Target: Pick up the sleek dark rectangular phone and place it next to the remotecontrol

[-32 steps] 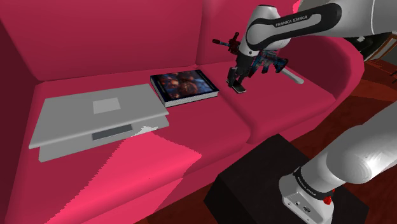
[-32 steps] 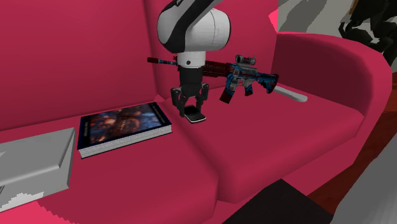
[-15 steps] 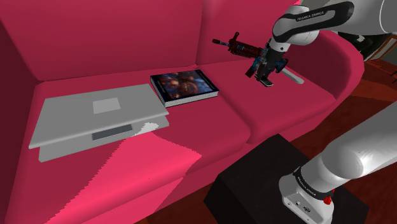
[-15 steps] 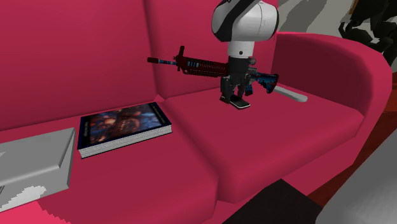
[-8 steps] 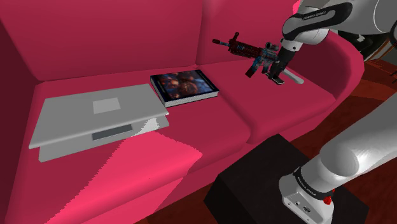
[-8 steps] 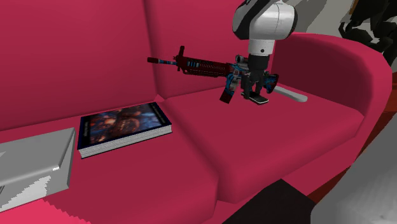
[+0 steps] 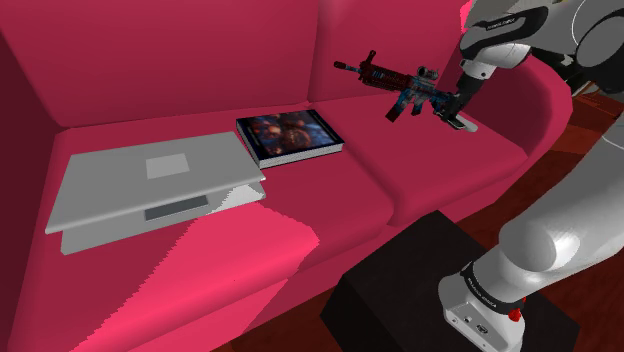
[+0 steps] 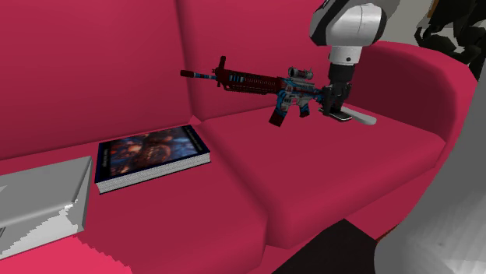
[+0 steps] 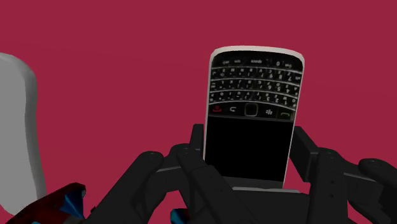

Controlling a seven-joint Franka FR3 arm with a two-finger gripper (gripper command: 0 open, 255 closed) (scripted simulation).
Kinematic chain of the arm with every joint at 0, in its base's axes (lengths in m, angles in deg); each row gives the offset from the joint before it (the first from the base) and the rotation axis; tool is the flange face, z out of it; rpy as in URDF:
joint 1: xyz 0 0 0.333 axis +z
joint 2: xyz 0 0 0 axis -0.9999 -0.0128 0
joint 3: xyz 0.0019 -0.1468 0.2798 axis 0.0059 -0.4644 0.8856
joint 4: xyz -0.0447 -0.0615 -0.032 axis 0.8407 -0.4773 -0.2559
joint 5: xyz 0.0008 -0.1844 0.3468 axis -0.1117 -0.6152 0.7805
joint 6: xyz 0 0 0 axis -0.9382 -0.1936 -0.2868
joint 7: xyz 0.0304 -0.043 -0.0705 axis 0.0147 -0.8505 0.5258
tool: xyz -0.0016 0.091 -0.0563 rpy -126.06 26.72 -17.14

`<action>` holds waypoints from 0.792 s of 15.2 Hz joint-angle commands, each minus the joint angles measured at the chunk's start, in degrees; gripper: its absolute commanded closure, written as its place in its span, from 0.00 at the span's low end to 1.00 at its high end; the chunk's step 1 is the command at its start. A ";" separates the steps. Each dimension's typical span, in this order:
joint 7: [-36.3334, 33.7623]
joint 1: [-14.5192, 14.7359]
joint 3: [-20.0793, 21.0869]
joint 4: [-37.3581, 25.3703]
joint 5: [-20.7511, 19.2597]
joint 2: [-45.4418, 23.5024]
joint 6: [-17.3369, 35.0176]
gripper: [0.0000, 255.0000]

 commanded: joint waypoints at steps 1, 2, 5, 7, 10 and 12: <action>2.96 -1.77 -0.89 -2.90 1.03 -2.48 -0.77 1.00; 4.35 -2.72 -1.25 -4.69 1.61 -3.90 -1.34 1.00; 8.32 -5.77 -2.13 -10.61 3.48 -8.44 -3.34 1.00; 10.79 -8.03 -2.51 -15.07 4.77 -11.73 -4.93 1.00; 14.58 -12.42 -2.77 -24.00 7.04 -17.96 -8.25 1.00; 14.72 -12.43 -2.60 -22.91 7.18 -18.26 -6.88 1.00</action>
